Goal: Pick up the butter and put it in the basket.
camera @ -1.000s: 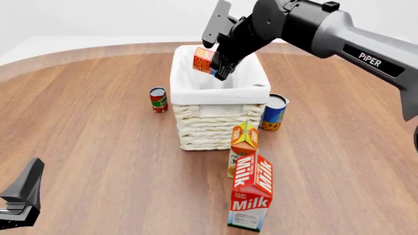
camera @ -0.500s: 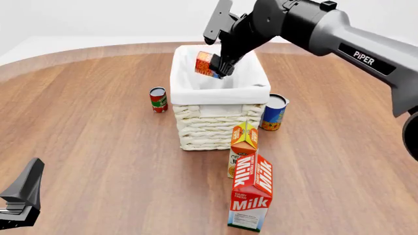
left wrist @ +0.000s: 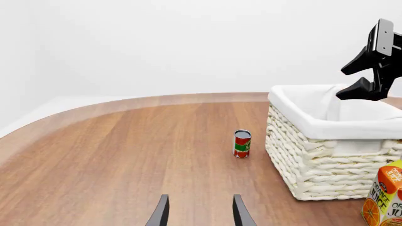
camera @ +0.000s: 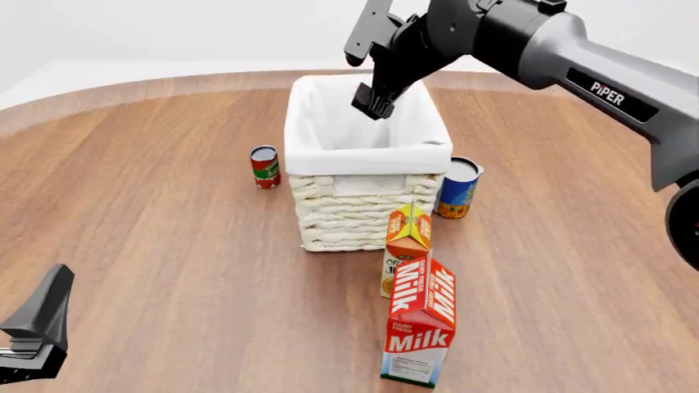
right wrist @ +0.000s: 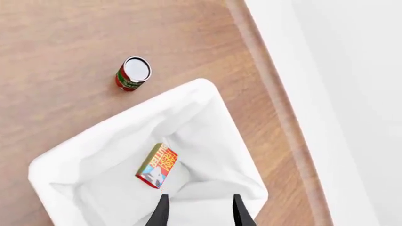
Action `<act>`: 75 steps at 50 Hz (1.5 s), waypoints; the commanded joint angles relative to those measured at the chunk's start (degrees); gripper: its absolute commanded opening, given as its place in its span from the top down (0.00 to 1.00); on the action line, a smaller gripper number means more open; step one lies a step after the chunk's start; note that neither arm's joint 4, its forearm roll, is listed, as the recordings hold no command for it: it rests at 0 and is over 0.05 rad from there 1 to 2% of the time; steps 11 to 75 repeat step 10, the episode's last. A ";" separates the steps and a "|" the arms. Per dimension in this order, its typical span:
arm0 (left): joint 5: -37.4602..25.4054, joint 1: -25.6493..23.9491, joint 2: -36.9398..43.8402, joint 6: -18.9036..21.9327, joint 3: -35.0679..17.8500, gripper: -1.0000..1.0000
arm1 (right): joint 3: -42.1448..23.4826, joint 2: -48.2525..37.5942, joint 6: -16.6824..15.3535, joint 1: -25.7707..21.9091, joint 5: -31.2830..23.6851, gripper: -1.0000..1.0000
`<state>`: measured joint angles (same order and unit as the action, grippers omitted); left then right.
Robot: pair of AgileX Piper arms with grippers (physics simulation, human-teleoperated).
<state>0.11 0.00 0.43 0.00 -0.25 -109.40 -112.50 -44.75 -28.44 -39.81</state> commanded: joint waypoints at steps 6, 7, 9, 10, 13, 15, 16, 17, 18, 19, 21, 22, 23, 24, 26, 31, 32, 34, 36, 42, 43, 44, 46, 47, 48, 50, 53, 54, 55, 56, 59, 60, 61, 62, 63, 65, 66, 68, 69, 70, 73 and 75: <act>0.00 0.00 0.00 0.00 0.00 0.00 | 1.37 0.58 0.96 -0.40 1.49 0.00; 0.00 0.00 0.00 0.00 0.00 0.00 | 1.72 0.91 1.68 -0.72 1.57 0.00; 0.00 0.00 0.00 0.00 0.00 0.00 | 2.88 1.37 1.46 -0.64 2.71 0.00; 0.00 0.00 0.00 0.00 0.00 0.00 | 3.01 1.65 2.00 -0.69 3.17 0.00; 0.00 0.00 0.00 0.00 0.00 0.00 | 3.01 1.65 2.00 -0.69 3.17 0.00; 0.00 0.00 0.00 0.00 0.00 0.00 | 3.01 1.65 2.00 -0.69 3.17 0.00; 0.00 0.00 0.00 0.00 0.00 0.00 | 3.01 1.65 2.00 -0.69 3.17 0.00; 0.00 0.00 0.00 0.00 0.00 0.00 | 3.01 1.65 2.00 -0.69 3.17 0.00; 0.00 0.00 0.00 0.00 0.00 0.00 | 3.01 1.65 2.00 -0.69 3.17 0.00; 0.00 0.00 0.00 0.00 0.00 0.00 | 3.01 1.65 2.00 -0.69 3.17 0.00; 0.00 0.00 0.00 0.00 0.00 0.00 | 3.01 1.65 2.00 -0.69 3.17 0.00; 0.00 0.00 0.00 0.00 0.00 0.00 | 3.01 1.65 2.00 -0.69 3.17 0.00; 0.00 0.00 0.00 0.00 0.00 0.00 | 3.01 1.65 2.00 -0.69 3.17 0.00; 0.00 0.00 0.00 0.00 0.00 0.00 | 3.01 1.65 2.00 -0.69 3.17 0.00; 0.00 0.00 0.00 0.00 0.00 0.00 | 3.01 1.65 2.00 -0.69 3.17 0.00; 0.00 0.00 0.00 0.00 0.00 0.00 | 3.01 1.65 2.00 -0.69 3.17 0.00; 0.00 0.00 0.00 0.00 0.00 0.00 | 3.01 1.65 2.00 -0.69 3.17 0.00; 0.00 0.00 0.00 0.00 0.00 0.00 | 3.01 1.65 2.00 -0.69 3.17 0.00; 0.00 0.00 0.00 0.00 0.00 0.00 | 3.01 1.65 2.00 -0.69 3.17 0.00; 0.00 0.00 0.00 0.00 0.00 0.00 | 3.01 1.65 2.00 -0.69 3.17 0.00; 0.00 0.00 0.00 0.00 0.00 0.00 | 3.01 1.65 2.00 -0.69 3.17 0.00; 0.00 0.00 0.00 0.00 0.00 0.00 | 3.01 1.65 2.00 -0.69 3.17 0.00; 0.00 0.00 0.00 0.00 0.00 0.00 | 3.01 1.65 2.00 -0.69 3.17 0.00; 0.00 0.00 0.00 0.00 0.00 0.00 | 3.01 1.65 2.00 -0.69 3.17 0.00; 0.00 0.00 0.00 0.00 0.00 0.00 | 3.01 1.65 2.00 -0.69 3.17 0.00; 0.00 0.00 0.00 0.00 0.00 0.00 | 3.01 1.65 2.00 -0.69 3.17 0.00; 0.00 0.00 0.00 0.00 0.00 0.00 | 3.01 1.65 2.00 -0.69 3.17 0.00; 0.00 0.00 0.00 0.00 0.00 0.00 | 3.01 1.65 2.00 -0.69 3.17 0.00; 0.00 0.00 0.00 0.00 0.00 0.00 | 3.01 1.65 2.00 -0.69 3.17 0.00; 0.00 0.00 0.00 0.00 0.00 0.00 | 3.01 1.65 2.00 -0.69 3.17 0.00; 0.00 0.00 0.00 0.00 0.00 0.00 | 3.01 1.65 2.00 -0.69 3.17 0.00; 0.00 0.00 0.00 0.00 0.00 0.00 | 3.01 1.65 2.00 -0.69 3.17 0.00; 0.00 0.00 0.00 0.00 0.00 0.00 | 3.01 1.65 2.00 -0.69 3.17 0.00; 0.00 0.00 0.00 0.00 0.00 0.00 | 3.01 1.65 2.00 -0.69 3.17 0.00; 0.00 0.00 0.00 0.00 0.00 0.00 | 3.01 1.65 2.00 -0.69 3.17 0.00; 0.00 0.00 0.00 0.00 0.00 0.00 | 3.01 1.65 2.00 -0.69 3.17 0.00; 0.00 0.00 0.00 0.00 0.00 0.00 | 3.01 1.65 2.00 -0.69 3.17 0.00; 0.00 0.00 0.00 0.00 0.00 0.00 | 3.01 1.65 2.00 -0.69 3.17 0.00; 0.00 0.00 0.00 0.00 0.00 0.00 | 3.01 1.65 2.00 -0.69 3.17 0.00; 0.00 0.00 0.00 0.00 0.00 0.00 | 3.01 1.65 2.00 -0.69 3.17 0.00; 0.00 0.00 0.00 0.00 0.00 0.00 | 3.01 1.65 2.00 -0.69 3.17 0.00; 0.00 0.00 0.00 0.00 0.00 0.00 | 3.01 1.65 2.00 -0.69 3.17 0.00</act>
